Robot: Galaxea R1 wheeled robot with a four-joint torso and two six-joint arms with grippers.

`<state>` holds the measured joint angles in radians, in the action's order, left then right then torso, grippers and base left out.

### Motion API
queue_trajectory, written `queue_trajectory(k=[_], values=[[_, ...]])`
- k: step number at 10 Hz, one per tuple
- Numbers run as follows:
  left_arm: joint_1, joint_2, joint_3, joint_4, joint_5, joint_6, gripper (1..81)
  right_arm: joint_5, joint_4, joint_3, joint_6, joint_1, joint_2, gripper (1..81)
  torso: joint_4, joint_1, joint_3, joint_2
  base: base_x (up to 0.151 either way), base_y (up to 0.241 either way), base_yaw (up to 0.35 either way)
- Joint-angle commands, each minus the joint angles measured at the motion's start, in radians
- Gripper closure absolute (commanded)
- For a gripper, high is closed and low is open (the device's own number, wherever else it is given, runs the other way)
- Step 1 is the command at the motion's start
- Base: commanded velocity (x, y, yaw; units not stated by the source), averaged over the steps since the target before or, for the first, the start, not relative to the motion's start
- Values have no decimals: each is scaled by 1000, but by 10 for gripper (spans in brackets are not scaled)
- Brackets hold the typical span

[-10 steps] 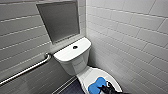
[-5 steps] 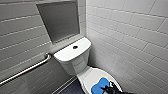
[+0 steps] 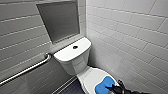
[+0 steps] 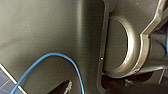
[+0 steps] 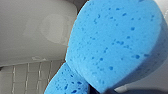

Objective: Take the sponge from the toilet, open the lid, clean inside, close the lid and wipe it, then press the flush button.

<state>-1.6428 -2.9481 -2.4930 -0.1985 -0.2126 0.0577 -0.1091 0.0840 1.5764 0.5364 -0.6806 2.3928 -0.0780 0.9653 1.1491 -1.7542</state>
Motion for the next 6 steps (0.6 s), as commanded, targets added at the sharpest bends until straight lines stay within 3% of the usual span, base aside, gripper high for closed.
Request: queue_trajectory(k=[1, 4, 6], values=[[-6, 82, 146, -15, 65, -1, 10, 19, -26, -135, -6, 20, -157, 811, 0, 0, 0, 0, 0, 0, 0], [43, 294, 494, -16, 73, -6, 10, 31, -95, -164, -6, -124, -248, 811, 0, 0, 0, 0, 0, 0, 0], [86, 387, 640, -16, 78, -4, 10, 26, -121, -158, -6, -224, -280, 811, 0, 0, 0, 0, 0, 0, 0]])
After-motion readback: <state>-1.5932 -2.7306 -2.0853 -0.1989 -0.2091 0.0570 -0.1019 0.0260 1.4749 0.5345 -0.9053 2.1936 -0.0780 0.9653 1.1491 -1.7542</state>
